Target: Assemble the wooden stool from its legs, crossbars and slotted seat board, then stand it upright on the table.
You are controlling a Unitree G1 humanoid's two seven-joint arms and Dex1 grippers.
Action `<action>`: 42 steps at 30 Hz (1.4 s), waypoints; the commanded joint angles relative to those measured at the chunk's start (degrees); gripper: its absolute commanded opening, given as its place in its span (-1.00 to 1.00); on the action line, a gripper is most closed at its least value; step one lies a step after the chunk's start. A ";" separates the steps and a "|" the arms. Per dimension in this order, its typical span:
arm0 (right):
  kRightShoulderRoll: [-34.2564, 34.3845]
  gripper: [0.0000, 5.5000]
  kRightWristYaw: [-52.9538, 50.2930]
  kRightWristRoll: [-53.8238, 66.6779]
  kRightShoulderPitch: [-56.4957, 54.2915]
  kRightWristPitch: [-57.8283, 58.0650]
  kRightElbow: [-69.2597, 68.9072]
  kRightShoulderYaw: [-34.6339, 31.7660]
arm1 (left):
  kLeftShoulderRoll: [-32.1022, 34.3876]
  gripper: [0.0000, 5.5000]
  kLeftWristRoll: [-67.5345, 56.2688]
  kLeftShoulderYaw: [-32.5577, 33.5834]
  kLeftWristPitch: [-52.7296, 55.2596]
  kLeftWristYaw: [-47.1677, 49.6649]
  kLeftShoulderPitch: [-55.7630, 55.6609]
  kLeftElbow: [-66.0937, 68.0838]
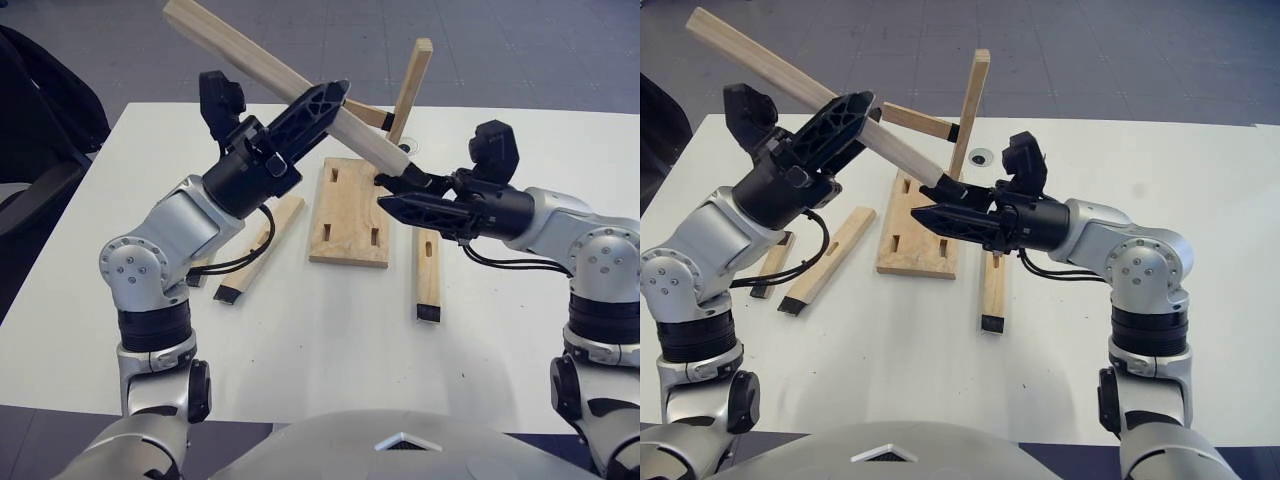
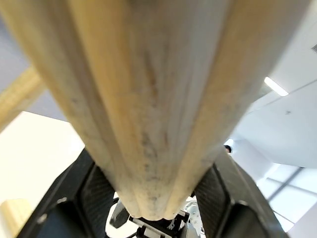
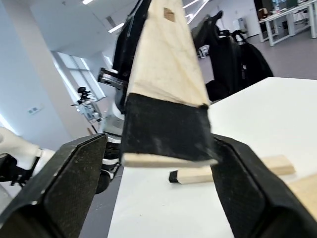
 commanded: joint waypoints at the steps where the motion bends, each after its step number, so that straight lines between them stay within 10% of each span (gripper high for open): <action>1: -5.82 0.28 2.20 -14.05 0.79 -6.99 6.86 5.89 | 5.43 -0.25 8.77 4.32 -1.68 -2.53 1.25 2.32; 13: -2.28 0.28 -9.64 -64.44 -3.57 -43.73 17.60 32.84 | 6.06 -0.25 22.78 5.66 -3.04 -4.43 1.88 -0.22; 30: -5.66 0.28 12.14 -83.81 -13.77 -67.50 32.73 45.21 | 5.72 -0.25 26.42 4.51 0.32 -5.40 2.62 -1.33; 42: -18.10 0.28 10.91 -85.18 -12.69 -114.43 34.73 45.94 | 7.12 -0.25 35.01 0.60 1.49 -13.87 7.18 -1.31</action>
